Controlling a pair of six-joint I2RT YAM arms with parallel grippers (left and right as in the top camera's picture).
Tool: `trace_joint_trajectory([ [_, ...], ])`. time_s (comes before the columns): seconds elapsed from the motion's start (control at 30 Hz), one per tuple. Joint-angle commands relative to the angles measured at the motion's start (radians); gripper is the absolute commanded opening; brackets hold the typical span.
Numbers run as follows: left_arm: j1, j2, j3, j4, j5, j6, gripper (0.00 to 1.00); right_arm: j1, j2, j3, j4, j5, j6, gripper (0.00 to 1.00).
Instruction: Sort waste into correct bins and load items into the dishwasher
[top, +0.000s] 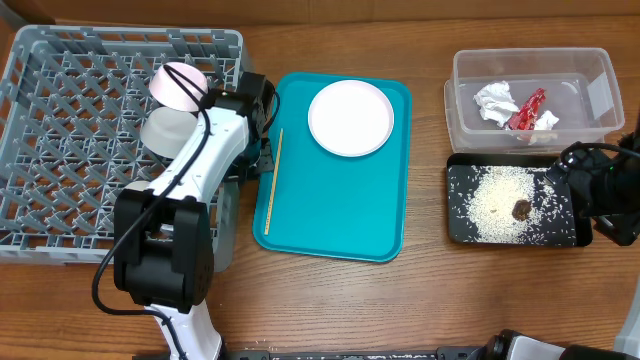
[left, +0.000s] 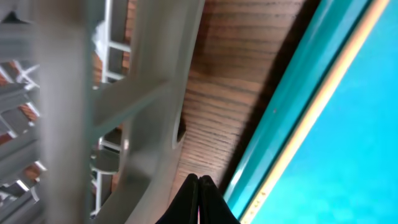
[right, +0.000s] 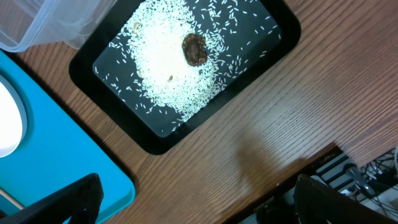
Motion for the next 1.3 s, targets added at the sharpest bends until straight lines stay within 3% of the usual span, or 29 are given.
trace_joint_trajectory([
  [0.0, -0.012, 0.009, -0.071, 0.024, 0.005, -0.024, 0.05, 0.004, -0.005, 0.007, 0.004, 0.008, -0.002, 1.0],
  [0.37, -0.013, 0.009, -0.181, 0.056, 0.135, -0.021, 0.04, 0.004, -0.005, 0.007, 0.0, 0.005, -0.002, 1.0],
  [1.07, -0.013, 0.009, -0.251, 0.035, 0.134, -0.021, 0.04, 0.004, -0.005, 0.007, -0.002, 0.005, -0.002, 1.0],
  [1.27, -0.013, 0.009, -0.272, 0.027, 0.195, -0.02, 0.04, 0.004, -0.005, 0.007, -0.003, 0.005, -0.002, 1.0],
])
